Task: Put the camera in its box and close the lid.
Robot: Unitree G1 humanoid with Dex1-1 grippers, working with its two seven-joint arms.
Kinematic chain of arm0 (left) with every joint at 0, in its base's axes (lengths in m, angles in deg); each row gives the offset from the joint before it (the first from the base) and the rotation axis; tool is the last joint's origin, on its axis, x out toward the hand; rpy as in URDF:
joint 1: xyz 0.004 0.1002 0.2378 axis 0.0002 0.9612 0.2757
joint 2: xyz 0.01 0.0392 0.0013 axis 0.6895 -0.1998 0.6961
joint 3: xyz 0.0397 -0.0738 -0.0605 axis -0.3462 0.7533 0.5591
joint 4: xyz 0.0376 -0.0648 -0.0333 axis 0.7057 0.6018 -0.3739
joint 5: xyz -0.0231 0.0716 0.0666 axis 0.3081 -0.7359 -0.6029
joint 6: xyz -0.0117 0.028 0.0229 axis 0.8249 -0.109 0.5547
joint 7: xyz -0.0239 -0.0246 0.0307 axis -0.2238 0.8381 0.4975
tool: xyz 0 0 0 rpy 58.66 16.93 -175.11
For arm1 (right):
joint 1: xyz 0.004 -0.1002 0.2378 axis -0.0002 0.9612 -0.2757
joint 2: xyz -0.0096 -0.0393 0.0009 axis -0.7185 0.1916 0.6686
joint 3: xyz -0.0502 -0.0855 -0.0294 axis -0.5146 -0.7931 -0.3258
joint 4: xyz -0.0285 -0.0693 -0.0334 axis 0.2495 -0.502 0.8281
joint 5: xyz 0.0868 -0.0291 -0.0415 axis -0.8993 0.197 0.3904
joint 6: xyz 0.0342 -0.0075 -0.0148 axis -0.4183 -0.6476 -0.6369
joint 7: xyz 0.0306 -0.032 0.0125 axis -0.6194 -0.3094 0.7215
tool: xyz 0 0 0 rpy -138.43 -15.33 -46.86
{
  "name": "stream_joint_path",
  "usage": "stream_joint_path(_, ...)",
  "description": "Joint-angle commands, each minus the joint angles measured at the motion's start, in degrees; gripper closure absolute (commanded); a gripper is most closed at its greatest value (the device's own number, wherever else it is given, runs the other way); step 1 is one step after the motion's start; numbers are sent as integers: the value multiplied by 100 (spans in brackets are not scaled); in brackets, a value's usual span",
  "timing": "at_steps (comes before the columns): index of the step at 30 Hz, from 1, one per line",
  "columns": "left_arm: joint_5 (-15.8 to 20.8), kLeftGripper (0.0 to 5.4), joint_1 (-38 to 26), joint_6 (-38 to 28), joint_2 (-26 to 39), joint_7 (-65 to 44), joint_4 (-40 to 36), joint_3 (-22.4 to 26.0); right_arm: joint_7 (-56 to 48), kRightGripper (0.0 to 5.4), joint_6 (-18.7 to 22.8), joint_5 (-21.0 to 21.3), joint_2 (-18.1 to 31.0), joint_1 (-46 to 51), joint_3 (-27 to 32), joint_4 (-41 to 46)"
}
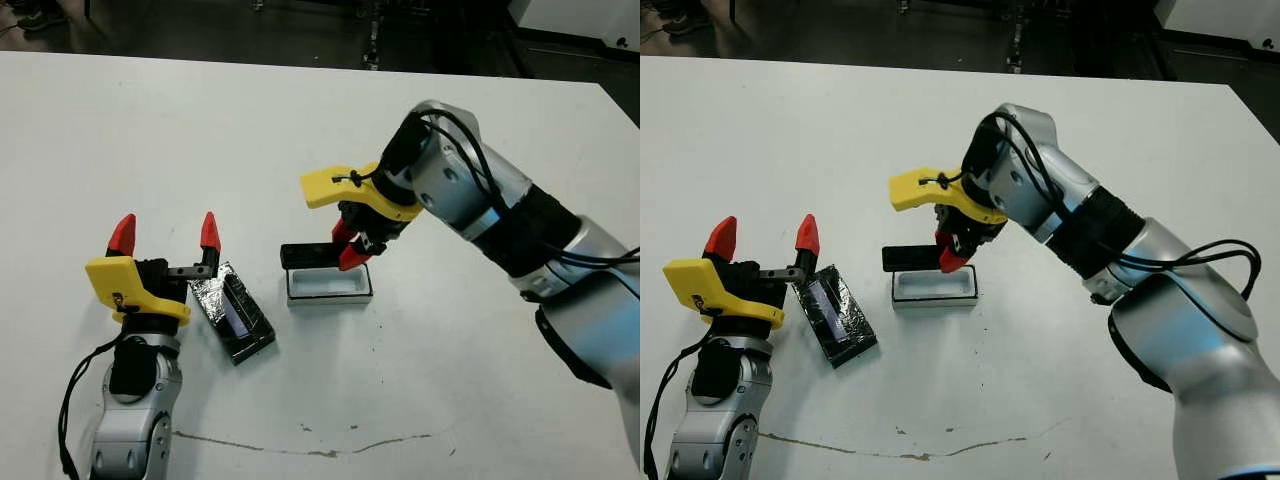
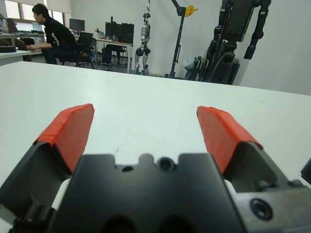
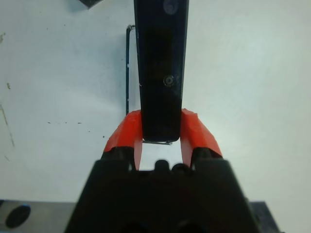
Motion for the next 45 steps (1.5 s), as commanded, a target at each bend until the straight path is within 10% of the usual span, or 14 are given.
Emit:
stream_joint_path(1,-7,0,59,44,-14,5,6,16,61,373,201,-97,93,133,143,24)
stream_joint_path(45,-24,0,85,63,1,-11,-3,12,642,373,504,-496,265,700,266,297)
